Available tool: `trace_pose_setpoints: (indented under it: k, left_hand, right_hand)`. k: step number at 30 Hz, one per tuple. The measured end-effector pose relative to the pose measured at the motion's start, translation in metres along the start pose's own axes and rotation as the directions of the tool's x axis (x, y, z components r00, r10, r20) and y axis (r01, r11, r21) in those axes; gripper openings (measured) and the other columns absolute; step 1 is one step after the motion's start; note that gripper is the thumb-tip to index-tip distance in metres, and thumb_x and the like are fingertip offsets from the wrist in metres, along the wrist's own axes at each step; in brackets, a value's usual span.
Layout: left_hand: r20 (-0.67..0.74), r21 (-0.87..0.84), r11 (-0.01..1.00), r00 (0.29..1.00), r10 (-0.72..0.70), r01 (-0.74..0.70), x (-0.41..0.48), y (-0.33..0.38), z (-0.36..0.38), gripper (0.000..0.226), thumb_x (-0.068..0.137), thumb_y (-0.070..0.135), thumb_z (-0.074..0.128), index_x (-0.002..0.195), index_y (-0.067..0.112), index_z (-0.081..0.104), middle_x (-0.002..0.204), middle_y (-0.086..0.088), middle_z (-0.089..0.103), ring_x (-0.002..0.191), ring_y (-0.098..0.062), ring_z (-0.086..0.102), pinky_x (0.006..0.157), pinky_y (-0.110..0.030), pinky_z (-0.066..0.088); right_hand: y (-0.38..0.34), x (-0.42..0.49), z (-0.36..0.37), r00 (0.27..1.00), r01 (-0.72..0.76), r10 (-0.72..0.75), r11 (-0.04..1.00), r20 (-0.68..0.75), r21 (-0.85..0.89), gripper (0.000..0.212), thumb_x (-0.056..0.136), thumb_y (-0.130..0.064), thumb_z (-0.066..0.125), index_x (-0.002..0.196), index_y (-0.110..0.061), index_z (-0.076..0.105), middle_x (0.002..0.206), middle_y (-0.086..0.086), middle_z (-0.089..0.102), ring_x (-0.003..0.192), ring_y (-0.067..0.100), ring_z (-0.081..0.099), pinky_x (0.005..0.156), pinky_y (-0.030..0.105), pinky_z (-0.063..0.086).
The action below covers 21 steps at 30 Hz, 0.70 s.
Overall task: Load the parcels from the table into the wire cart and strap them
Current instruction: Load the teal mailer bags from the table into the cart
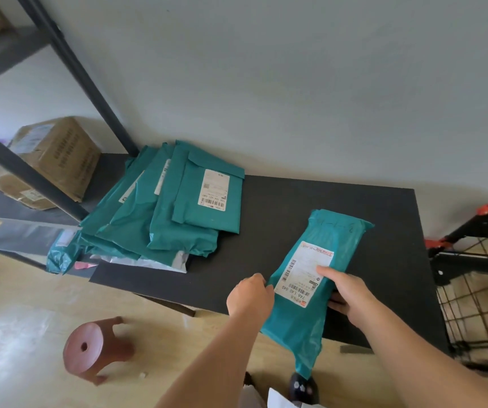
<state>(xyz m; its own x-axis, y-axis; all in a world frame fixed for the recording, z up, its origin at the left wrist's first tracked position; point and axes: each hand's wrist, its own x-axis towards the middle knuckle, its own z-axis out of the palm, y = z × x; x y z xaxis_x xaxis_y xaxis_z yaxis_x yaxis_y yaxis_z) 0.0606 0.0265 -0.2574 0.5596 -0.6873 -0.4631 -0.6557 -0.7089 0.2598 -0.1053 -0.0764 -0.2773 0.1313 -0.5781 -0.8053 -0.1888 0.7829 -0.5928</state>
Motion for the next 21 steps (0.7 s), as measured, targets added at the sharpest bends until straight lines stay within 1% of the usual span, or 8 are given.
trace_pose_setpoints:
  k: [4, 7, 9, 14, 16, 18, 21]
  left_hand:
    - [0.011, 0.029, 0.999, 0.999, 0.045, -0.045, -0.012, 0.008, 0.005, 0.027, 0.098, 0.039, 0.041, 0.11, 0.025, 0.06, 0.104, 0.005, 0.064, 0.081, -0.015, 0.052, 0.067, -0.029, 0.041]
    - [0.033, 0.045, 0.995, 0.995, 0.09, -0.092, -0.023, 0.01, 0.012, 0.028, 0.099, 0.04, 0.04, 0.11, 0.025, 0.06, 0.103, 0.005, 0.064, 0.082, -0.015, 0.053, 0.067, -0.028, 0.041]
    - [0.049, 0.051, 0.991, 0.991, 0.123, -0.125, -0.031, 0.009, 0.018, 0.028, 0.099, 0.039, 0.039, 0.11, 0.024, 0.059, 0.102, 0.005, 0.064, 0.082, -0.016, 0.054, 0.066, -0.028, 0.041]
    - [0.119, -0.002, 0.986, 0.979, 0.168, -0.169, -0.057, -0.002, 0.04, 0.028, 0.098, 0.042, 0.039, 0.106, 0.024, 0.06, 0.102, 0.003, 0.065, 0.084, -0.018, 0.056, 0.069, -0.029, 0.043]
    - [0.149, -0.032, 0.984, 0.972, 0.18, -0.178, -0.068, -0.011, 0.052, 0.029, 0.098, 0.042, 0.04, 0.105, 0.023, 0.06, 0.104, 0.001, 0.066, 0.085, -0.02, 0.057, 0.07, -0.029, 0.045]
    - [0.174, -0.053, 0.981, 0.966, 0.192, -0.185, -0.079, -0.017, 0.062, 0.028, 0.098, 0.041, 0.04, 0.106, 0.024, 0.061, 0.105, 0.001, 0.067, 0.087, -0.021, 0.06, 0.069, -0.027, 0.045]
    - [0.203, -0.099, 0.977, 0.957, 0.207, -0.191, -0.092, -0.017, 0.074, 0.027, 0.099, 0.04, 0.039, 0.104, 0.024, 0.061, 0.096, 0.002, 0.064, 0.088, -0.022, 0.063, 0.068, -0.027, 0.047]
  right_hand:
    - [0.012, -0.011, -0.019, 0.999, 0.002, 0.001, 0.998, -0.039, 0.07, 0.058, 0.08, -0.028, 0.08, 0.13, -0.013, 0.055, 0.118, 0.011, 0.066, 0.113, 0.031, 0.06, 0.095, 0.048, 0.052]
    - [0.026, -0.02, -0.034, 0.997, 0.017, -0.007, 0.992, -0.075, 0.126, 0.06, 0.078, -0.028, 0.081, 0.13, -0.011, 0.055, 0.117, 0.011, 0.067, 0.11, 0.031, 0.061, 0.091, 0.046, 0.054]
    - [0.039, -0.028, -0.041, 0.994, 0.022, -0.006, 0.99, -0.112, 0.137, 0.062, 0.077, -0.03, 0.082, 0.13, -0.011, 0.054, 0.118, 0.011, 0.066, 0.109, 0.031, 0.062, 0.091, 0.046, 0.054]
    - [0.082, -0.057, -0.055, 0.975, 0.017, 0.025, 0.982, -0.222, 0.188, 0.064, 0.076, -0.036, 0.082, 0.128, -0.011, 0.054, 0.119, 0.011, 0.064, 0.104, 0.029, 0.062, 0.092, 0.048, 0.054]
    - [0.103, -0.07, -0.059, 0.977, 0.024, 0.024, 0.975, -0.213, 0.221, 0.062, 0.077, -0.037, 0.081, 0.128, -0.014, 0.055, 0.119, 0.008, 0.065, 0.105, 0.029, 0.063, 0.092, 0.047, 0.054]
    - [0.122, -0.083, -0.065, 0.974, 0.062, 0.001, 0.96, -0.224, 0.273, 0.058, 0.079, -0.033, 0.081, 0.128, -0.016, 0.056, 0.119, 0.007, 0.066, 0.107, 0.028, 0.063, 0.093, 0.046, 0.054]
    - [0.139, -0.101, -0.079, 0.958, 0.101, 0.0, 0.936, -0.288, 0.337, 0.05, 0.077, -0.027, 0.082, 0.12, -0.014, 0.061, 0.114, 0.008, 0.069, 0.106, 0.028, 0.064, 0.092, 0.045, 0.054]
